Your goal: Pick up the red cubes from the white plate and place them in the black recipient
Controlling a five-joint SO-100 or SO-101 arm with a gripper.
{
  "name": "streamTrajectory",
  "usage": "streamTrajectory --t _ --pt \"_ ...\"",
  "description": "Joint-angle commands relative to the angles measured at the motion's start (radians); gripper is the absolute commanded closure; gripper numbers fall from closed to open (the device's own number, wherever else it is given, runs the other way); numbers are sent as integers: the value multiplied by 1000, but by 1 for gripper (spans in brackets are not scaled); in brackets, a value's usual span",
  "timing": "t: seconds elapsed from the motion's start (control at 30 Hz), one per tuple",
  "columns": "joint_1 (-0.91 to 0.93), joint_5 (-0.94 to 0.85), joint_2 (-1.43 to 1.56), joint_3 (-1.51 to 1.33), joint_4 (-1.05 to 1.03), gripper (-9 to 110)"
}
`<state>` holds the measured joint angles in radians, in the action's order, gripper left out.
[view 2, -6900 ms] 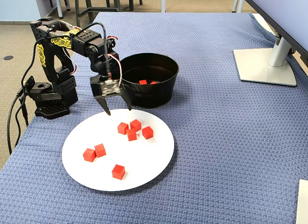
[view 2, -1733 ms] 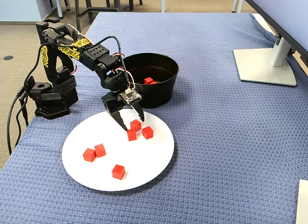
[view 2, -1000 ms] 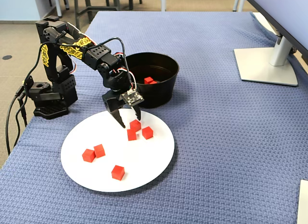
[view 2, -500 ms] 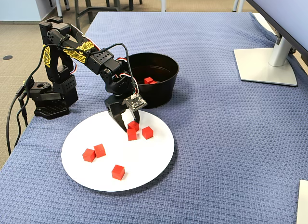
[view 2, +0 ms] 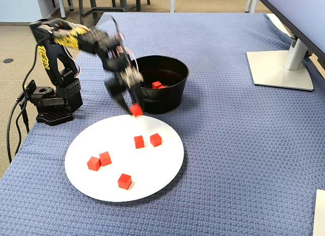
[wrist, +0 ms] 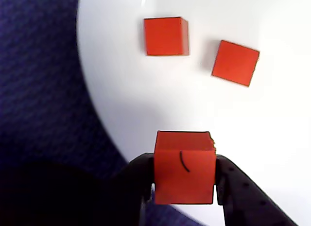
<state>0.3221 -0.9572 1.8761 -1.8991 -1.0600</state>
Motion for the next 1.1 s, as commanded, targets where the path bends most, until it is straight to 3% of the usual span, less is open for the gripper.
streamTrajectory --t 0.0,0.17,0.2,0.27,0.33,0.43,0.6,0.73,1.07 --pt "-126 161 241 101 -120 102" --pt "-376 328 301 100 -124 102" --pt "-436 342 287 94 -121 96" --pt "-548 348 247 87 -133 66" --pt "-591 362 216 107 -135 61" --pt "-505 316 192 160 -155 62" --pt "-216 86 207 92 -146 65" --pt "25 -40 167 -18 34 67" --pt "236 -15 -103 -74 213 80"
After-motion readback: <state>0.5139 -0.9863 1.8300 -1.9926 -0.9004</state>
